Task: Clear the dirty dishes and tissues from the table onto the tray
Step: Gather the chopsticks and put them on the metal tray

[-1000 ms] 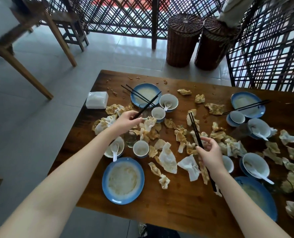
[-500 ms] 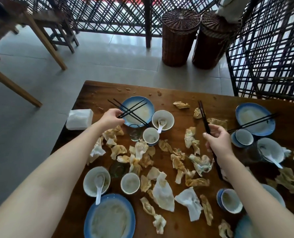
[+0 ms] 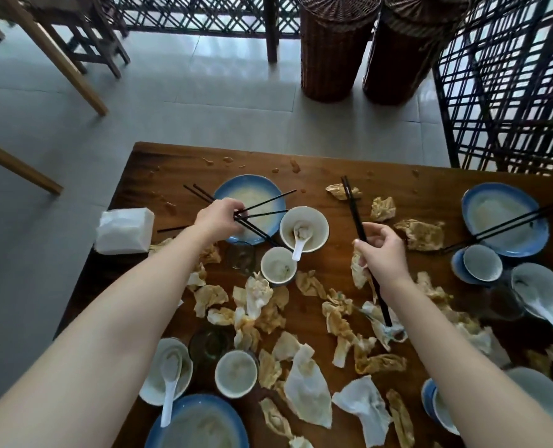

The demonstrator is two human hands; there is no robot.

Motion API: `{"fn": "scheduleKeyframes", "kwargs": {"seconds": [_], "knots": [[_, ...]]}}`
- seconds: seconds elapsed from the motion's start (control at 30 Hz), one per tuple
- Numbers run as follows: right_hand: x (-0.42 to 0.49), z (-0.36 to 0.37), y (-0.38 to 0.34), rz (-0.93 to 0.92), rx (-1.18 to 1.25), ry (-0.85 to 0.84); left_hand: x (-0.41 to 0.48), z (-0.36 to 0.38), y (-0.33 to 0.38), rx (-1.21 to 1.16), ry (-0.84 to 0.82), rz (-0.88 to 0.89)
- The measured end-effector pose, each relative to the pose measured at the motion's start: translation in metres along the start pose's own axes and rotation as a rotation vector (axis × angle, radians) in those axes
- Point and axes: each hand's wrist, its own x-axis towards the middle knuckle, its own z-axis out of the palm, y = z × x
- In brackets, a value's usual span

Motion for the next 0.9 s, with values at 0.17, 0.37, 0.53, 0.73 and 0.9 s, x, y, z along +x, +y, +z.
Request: {"fn": "scheduleKeyframes", "kwargs": {"seconds": [0.17, 0.37, 0.53, 0.73, 0.9], "knots": [[-0.007, -0.003, 0.001, 0.022, 0.02, 0.012, -0.002, -0.004, -0.002, 0.113, 0.132, 0.058], [-0.033, -0.016, 0.001, 0.032, 0.081, 0.018, -0.023, -0.043, -0.011, 0.116, 0.348, 0.007], [-0.067, -0.024, -0.004, 0.007, 0.115, 0.017, -0.058, -0.081, -0.016, -0.005, 0.464, -0.06], [-0.121, -0.032, -0.011, -0.062, 0.139, 0.039, -0.114, -0.108, 0.002, -0.434, 0.419, 0.033], [-0.163, -0.047, -0.002, -0.077, 0.132, 0.066, -0.174, -0.105, 0.038, -1.004, 0.203, -0.053]]}}
